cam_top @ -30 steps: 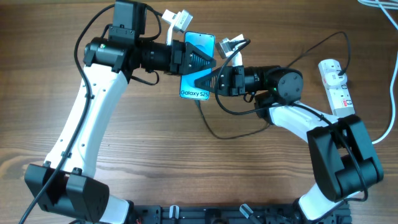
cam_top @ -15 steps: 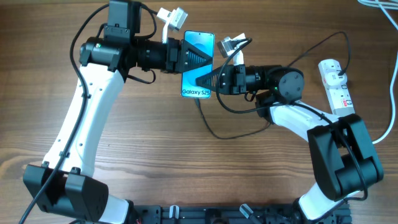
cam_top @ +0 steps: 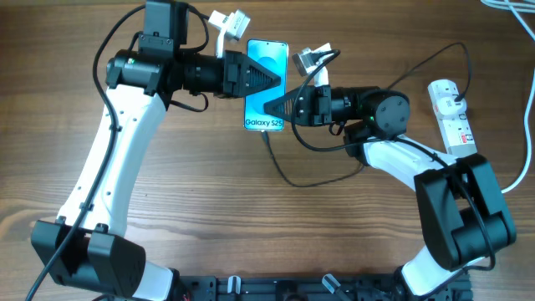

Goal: Plug charger to phone and switch on socket

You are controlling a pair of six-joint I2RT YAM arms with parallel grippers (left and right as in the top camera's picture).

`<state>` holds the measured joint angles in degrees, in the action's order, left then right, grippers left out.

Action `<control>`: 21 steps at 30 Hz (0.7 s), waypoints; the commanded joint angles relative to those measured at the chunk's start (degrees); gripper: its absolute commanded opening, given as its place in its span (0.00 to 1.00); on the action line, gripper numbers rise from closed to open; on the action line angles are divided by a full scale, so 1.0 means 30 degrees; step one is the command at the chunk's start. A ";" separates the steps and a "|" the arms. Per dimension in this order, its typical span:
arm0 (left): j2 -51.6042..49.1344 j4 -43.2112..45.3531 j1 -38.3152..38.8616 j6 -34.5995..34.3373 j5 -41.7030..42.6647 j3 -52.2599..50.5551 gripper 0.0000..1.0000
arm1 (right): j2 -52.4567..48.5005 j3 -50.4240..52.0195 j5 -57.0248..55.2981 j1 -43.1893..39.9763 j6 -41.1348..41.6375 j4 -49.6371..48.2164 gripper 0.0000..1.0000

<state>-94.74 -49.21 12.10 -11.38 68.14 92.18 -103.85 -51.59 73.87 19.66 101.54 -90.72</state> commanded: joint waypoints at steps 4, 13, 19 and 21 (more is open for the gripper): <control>0.1013 0.0044 0.0226 -0.0335 0.2477 0.0597 0.04 | -0.1311 0.0627 0.0415 -0.0532 0.1151 -0.1384 0.21; 0.0933 -0.5085 0.0233 -0.0466 -1.5518 0.0590 0.04 | -0.1311 0.0627 0.2106 -0.1253 -0.4189 0.3789 0.76; -0.0583 -0.6426 0.0670 -0.2594 -2.0101 -0.0306 0.04 | -0.1311 0.0721 0.2098 -0.1617 -1.4841 1.5635 0.81; -0.1472 -0.5923 0.1180 -0.3490 -2.1413 -0.1188 0.04 | -0.1311 0.0736 0.1107 -0.1617 -1.8302 1.9547 0.82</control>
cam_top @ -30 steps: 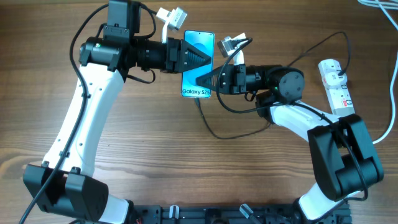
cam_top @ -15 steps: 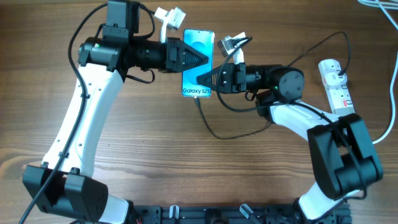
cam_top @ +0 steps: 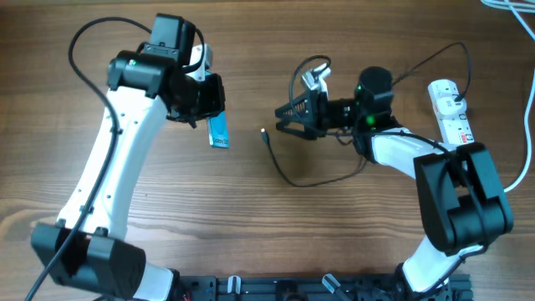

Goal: Plug charger to phone and switch on socket

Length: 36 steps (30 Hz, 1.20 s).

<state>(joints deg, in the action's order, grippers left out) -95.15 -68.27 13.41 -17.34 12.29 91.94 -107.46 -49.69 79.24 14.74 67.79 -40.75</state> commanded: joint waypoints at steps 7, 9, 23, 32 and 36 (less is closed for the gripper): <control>-0.4830 0.2892 0.2623 -0.3024 -0.4532 -0.3096 0.04 | -0.0109 0.0102 -0.9690 0.0233 -1.3639 1.3289 0.84; -0.5530 0.3228 0.2885 -0.3096 -0.4852 -0.3096 0.04 | -0.0109 0.0102 -1.1453 0.0525 -1.3945 1.4345 0.84; -0.6732 0.4087 0.3942 -0.3891 -0.4779 -0.4102 0.04 | -0.0109 0.0102 -1.6575 0.2033 -1.3537 1.5875 0.87; -0.6732 0.4218 0.3949 -0.3898 -0.4772 -0.4422 0.17 | -0.0109 0.0102 -1.6626 0.2033 -1.3544 1.5897 0.87; -0.6732 0.3840 0.3949 -0.3898 -0.4765 -0.4422 0.17 | -0.0109 0.0102 -1.6626 0.2033 -1.3544 1.5890 0.88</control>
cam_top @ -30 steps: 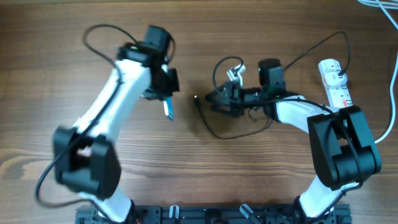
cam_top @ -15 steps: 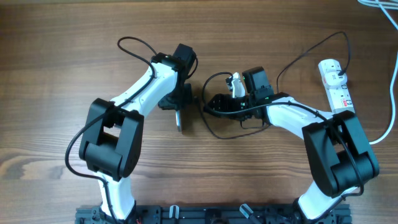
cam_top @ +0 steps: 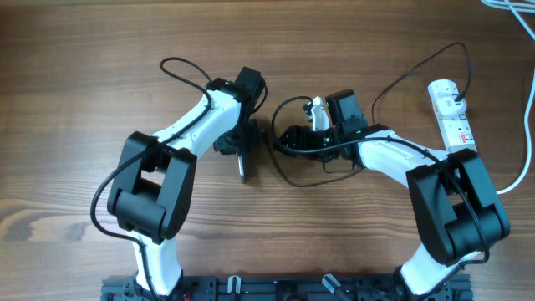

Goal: Plug charger to phone and switch on socket

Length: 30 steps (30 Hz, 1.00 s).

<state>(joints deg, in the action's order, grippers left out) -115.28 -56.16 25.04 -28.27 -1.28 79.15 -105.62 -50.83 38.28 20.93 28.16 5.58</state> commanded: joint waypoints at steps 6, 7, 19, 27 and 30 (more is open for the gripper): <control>-0.0022 -0.0590 0.0073 -0.0255 -0.0240 -0.0160 0.16 | -0.0721 0.0481 -0.2980 -0.0029 -0.0342 0.0437 0.88; -0.0022 -0.0576 0.0073 -0.0255 -0.0233 -0.0160 0.15 | -0.0721 0.0481 -0.2980 -0.0029 -0.0342 0.0437 0.88; 0.0262 -0.0525 -0.0051 -0.0262 -0.0233 -0.0036 0.04 | -0.0597 0.0393 -0.2958 -0.0036 -0.0488 0.0321 0.79; 0.5880 0.0823 -0.3381 -0.0823 0.5005 0.0015 0.04 | 0.2987 -0.5391 -0.4146 0.0175 -0.5158 0.9639 0.71; 0.6892 0.1166 -0.5639 -0.0794 0.8867 0.0007 0.04 | 0.3082 -0.7453 -0.6462 0.1202 -0.6572 1.2954 0.67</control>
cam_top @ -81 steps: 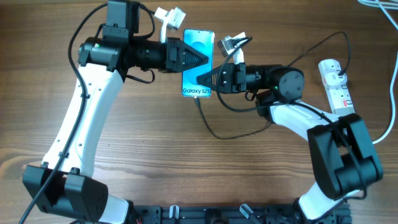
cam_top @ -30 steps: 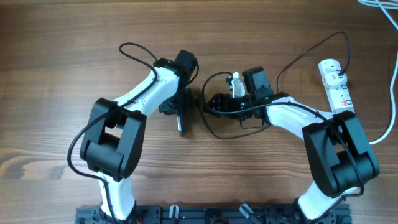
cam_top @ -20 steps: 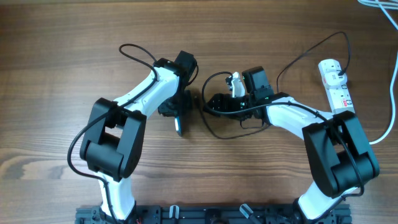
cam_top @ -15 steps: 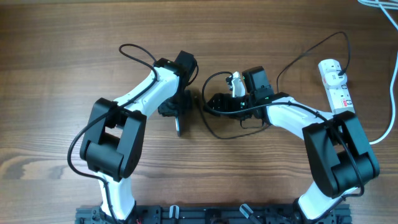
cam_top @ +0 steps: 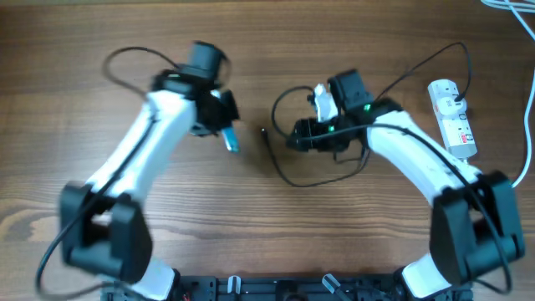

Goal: Plug charger to phone and switch on socket

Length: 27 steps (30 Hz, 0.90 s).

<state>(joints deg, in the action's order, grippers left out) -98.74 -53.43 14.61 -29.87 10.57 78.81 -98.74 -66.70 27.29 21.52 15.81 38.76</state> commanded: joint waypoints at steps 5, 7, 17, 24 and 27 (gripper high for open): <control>0.1413 0.0372 -0.5377 0.2637 1.0331 -0.0131 0.04 | 0.0073 -0.2266 -0.7155 0.4437 -0.2776 0.2528 0.65; 0.1413 0.0342 -0.6193 0.3759 1.2575 -0.0357 0.04 | -0.0532 -0.2266 -0.8342 0.5464 -0.2783 0.2302 0.66; 0.1413 0.0109 -0.7628 0.5843 1.4688 -0.1931 0.04 | -0.6207 -0.2266 -0.9661 0.7016 -0.2703 0.1982 0.66; 0.1413 0.0678 -0.7628 0.5829 1.4688 -0.2470 0.04 | -0.7308 -0.2113 -1.2189 0.7002 -0.0415 0.5421 0.11; 0.1413 0.0685 -0.7628 0.5807 1.4695 -0.2470 0.04 | -0.7308 -0.1974 -1.2305 0.6958 0.0386 0.7563 0.04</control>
<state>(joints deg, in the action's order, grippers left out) -94.76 -51.64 -8.01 -13.93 52.25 71.50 -116.20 -75.64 -5.45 42.70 12.88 57.36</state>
